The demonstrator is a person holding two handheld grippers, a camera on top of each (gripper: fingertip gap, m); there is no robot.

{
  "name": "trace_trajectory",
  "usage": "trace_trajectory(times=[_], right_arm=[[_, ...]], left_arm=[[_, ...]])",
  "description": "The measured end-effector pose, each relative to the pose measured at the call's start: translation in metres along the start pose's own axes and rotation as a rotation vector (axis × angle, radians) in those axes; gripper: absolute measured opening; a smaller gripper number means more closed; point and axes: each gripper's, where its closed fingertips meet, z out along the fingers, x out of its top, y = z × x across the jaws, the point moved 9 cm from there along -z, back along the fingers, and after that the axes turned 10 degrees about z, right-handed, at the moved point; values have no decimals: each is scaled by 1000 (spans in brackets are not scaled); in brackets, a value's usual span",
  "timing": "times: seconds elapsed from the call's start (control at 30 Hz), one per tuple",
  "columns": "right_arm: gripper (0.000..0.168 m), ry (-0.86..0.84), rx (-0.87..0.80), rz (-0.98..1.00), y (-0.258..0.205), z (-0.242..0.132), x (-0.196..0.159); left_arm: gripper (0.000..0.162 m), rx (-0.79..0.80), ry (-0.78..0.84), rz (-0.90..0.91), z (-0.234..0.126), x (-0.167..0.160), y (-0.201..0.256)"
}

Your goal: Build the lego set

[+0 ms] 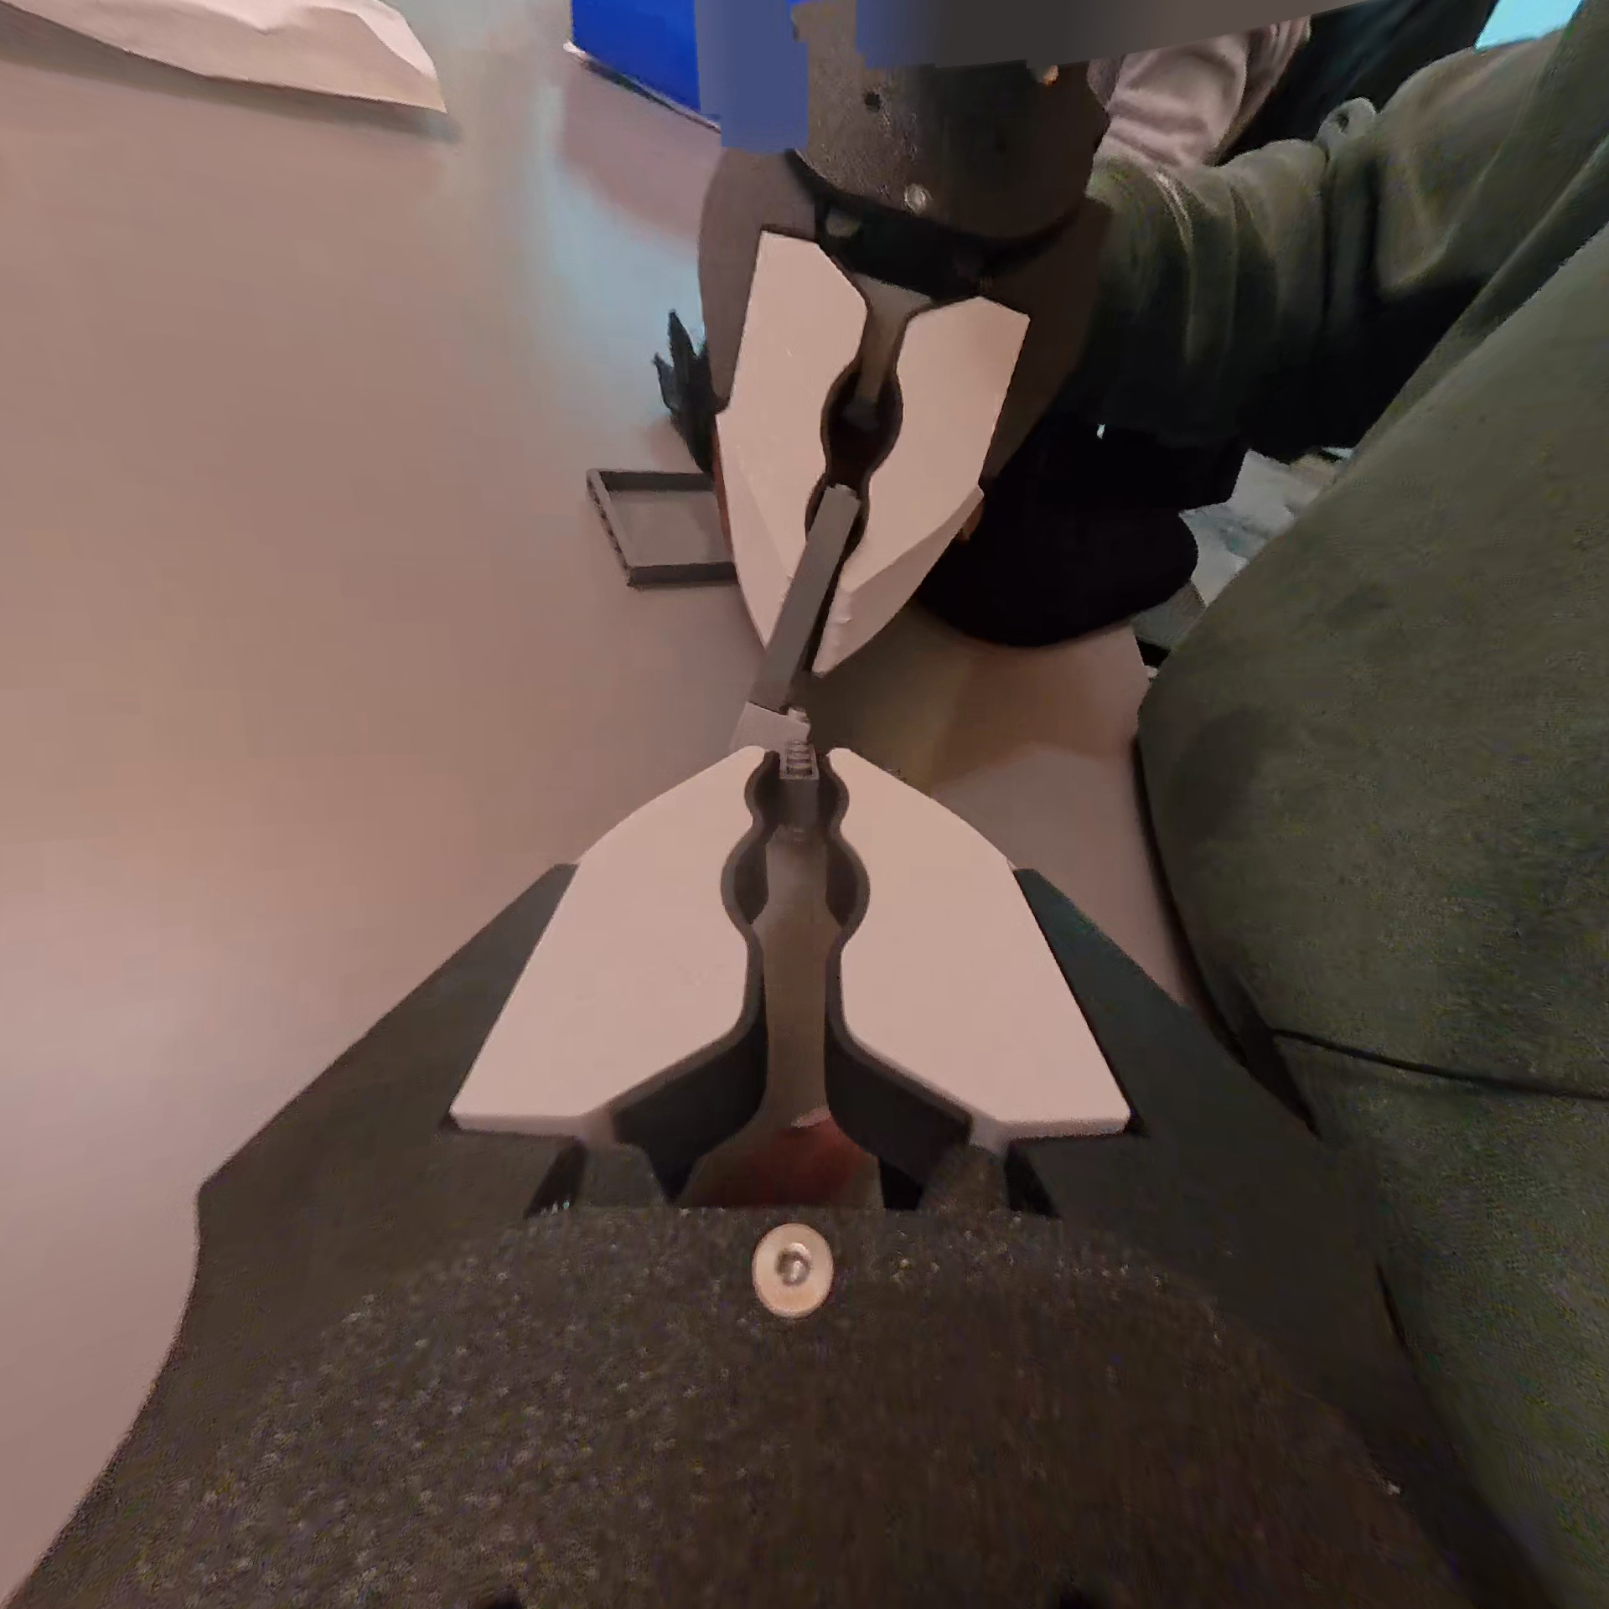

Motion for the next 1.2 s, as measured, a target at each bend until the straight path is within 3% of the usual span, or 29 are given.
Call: trace_trajectory(times=[0.67,1.2], right_arm=[[4,49,24,-26,-4,-4,-1],[3,257,126,86,4,-19,21]], left_arm=[[8,-15,-51,210,0,14,2],[8,-42,250,179,-18,40,-10]])
